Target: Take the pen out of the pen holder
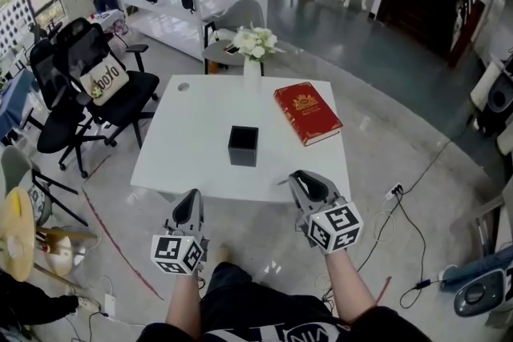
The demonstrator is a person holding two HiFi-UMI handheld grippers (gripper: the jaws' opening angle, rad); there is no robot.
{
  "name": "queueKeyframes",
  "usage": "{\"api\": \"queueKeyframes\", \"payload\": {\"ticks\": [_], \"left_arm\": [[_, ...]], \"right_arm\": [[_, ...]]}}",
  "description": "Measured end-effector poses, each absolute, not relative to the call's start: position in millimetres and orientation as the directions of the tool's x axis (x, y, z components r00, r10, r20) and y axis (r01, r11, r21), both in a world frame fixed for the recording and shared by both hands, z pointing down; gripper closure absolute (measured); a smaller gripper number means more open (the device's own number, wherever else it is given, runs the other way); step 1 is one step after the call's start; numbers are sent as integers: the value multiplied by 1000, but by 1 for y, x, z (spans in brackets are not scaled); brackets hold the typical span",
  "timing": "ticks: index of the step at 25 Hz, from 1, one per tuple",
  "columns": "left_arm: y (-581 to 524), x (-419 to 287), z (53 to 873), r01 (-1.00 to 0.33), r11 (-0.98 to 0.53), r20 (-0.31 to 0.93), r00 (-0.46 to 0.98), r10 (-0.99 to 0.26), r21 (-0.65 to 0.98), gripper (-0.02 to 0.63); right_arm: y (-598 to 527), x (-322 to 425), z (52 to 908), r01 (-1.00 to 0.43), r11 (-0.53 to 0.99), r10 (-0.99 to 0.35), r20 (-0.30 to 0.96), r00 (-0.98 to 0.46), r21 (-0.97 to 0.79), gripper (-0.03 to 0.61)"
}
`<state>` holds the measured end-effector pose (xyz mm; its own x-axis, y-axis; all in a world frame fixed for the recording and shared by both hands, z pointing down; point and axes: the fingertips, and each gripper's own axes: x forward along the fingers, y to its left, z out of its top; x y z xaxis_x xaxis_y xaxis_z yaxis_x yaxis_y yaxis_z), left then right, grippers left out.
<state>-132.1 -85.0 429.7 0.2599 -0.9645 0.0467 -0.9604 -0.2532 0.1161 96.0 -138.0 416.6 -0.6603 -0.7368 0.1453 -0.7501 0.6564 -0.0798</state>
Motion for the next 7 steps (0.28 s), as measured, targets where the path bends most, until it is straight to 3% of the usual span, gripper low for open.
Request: {"api": "queueKeyframes", "payload": {"ticks": [7], "left_arm": [[-91, -140, 432, -962, -248, 52, 256, -965, 117, 609]], "right_arm": [[-144, 90, 420, -752, 654, -738, 148, -659, -86, 499]]}}
